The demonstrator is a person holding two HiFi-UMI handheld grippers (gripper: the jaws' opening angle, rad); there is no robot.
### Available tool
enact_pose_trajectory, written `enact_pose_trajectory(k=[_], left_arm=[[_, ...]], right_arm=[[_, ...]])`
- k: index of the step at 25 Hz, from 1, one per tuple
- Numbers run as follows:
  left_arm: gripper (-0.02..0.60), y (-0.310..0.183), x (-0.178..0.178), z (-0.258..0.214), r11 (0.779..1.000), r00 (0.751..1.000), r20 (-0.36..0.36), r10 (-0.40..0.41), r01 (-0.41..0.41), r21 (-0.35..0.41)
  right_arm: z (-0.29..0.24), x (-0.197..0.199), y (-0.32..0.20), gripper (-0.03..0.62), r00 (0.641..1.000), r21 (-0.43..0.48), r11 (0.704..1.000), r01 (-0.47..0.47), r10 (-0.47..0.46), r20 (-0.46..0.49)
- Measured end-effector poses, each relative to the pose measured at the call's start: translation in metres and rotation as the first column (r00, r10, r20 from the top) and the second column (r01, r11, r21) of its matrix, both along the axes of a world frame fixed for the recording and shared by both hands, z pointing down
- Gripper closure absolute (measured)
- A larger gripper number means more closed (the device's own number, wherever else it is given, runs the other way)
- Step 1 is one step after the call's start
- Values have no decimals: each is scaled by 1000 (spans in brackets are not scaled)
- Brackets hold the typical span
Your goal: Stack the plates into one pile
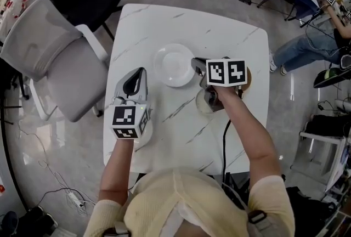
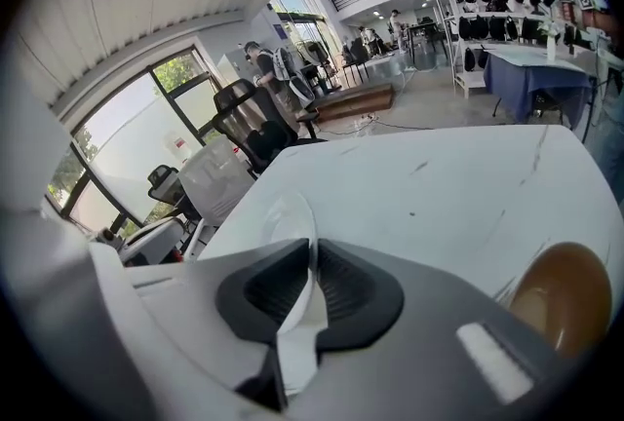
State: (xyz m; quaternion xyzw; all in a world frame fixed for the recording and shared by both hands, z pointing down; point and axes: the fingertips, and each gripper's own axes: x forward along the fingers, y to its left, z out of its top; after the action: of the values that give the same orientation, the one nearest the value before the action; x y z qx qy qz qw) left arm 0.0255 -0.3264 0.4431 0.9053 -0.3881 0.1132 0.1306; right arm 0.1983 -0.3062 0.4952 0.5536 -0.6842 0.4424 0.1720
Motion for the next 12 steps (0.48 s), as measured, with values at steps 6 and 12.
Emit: enact_pose_trajectory(k=[6, 12], left_arm=[[578, 10, -14, -11, 1000, 1000, -6, -23, 23, 20], [578, 23, -31, -29, 998, 998, -13, -55, 56, 32]], right_arm=[[-21, -13, 6, 571, 998, 56, 998, 2, -6, 60], [-41, -26, 9, 577, 997, 118, 993, 9, -18, 77]])
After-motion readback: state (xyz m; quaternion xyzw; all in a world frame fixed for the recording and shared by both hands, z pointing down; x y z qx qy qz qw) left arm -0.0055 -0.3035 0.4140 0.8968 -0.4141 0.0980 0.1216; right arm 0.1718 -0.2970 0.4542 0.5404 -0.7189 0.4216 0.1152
